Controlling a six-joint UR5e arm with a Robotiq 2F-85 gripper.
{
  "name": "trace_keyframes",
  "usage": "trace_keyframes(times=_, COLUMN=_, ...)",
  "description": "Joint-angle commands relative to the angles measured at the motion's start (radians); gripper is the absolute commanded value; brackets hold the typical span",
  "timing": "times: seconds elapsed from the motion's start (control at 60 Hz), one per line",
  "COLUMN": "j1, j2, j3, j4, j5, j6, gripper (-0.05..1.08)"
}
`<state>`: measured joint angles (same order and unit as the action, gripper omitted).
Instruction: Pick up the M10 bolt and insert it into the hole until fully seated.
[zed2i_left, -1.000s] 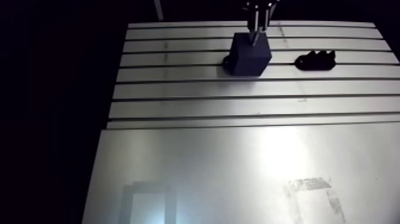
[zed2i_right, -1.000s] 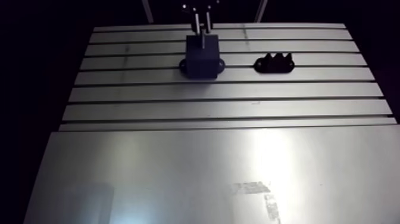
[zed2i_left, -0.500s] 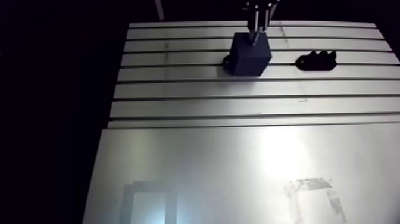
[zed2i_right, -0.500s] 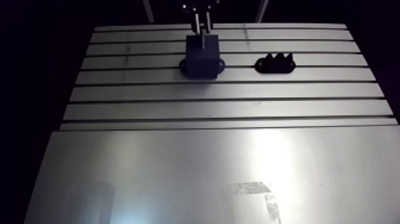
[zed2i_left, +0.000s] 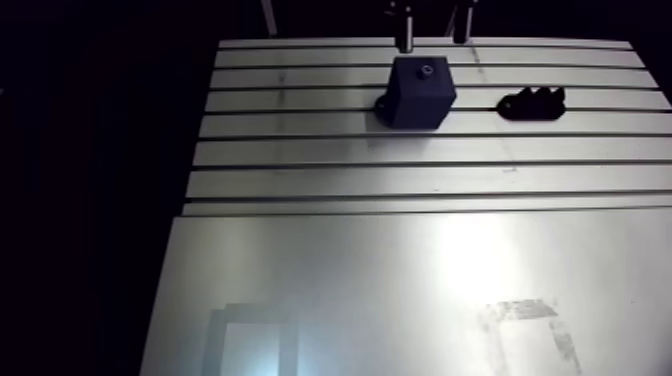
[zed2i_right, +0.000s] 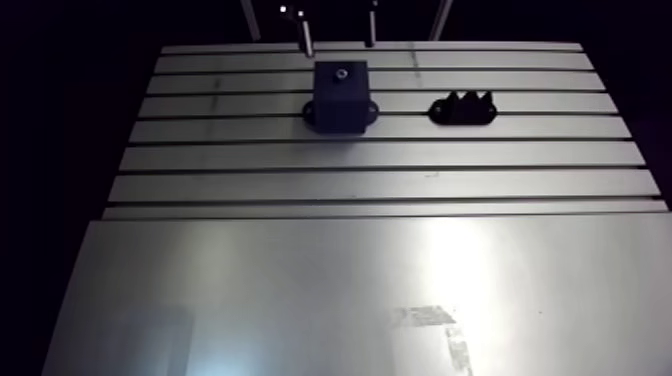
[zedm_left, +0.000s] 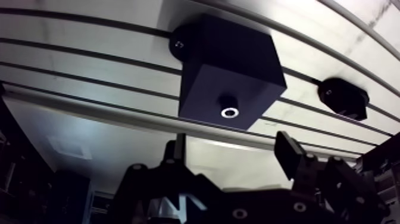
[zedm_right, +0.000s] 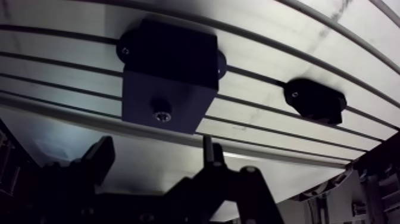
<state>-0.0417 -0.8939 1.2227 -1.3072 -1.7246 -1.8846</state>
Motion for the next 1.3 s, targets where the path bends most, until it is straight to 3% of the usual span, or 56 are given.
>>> trace_keyframes(times=0.017, j1=0.000, j2=0.001, j3=-0.004, j4=0.000, j5=0.000, j6=0.000, gripper=0.01)
trace_keyframes(times=0.45, j1=-0.001, j2=-0.070, j3=-0.033, j4=0.010, j5=0.010, j6=0.008, gripper=0.01)
trace_keyframes(times=0.717, j1=-0.016, j2=-0.202, j3=-0.076, j4=0.035, j5=0.033, j6=0.014, gripper=0.01)
trace_keyframes(times=0.933, j1=-0.042, j2=-0.294, j3=-0.068, j4=0.040, j5=0.041, j6=0.017, gripper=0.01)
trace_keyframes(times=1.167, j1=-0.079, j2=-0.395, j3=-0.052, j4=0.038, j5=0.062, j6=0.077, gripper=0.01)
trace_keyframes(times=1.2, j1=-0.081, j2=-0.415, j3=-0.053, j4=0.038, j5=0.077, j6=0.081, gripper=0.01)
trace_keyframes(times=1.3, j1=-0.081, j2=-0.427, j3=-0.053, j4=0.040, j5=0.093, j6=0.080, gripper=0.01)
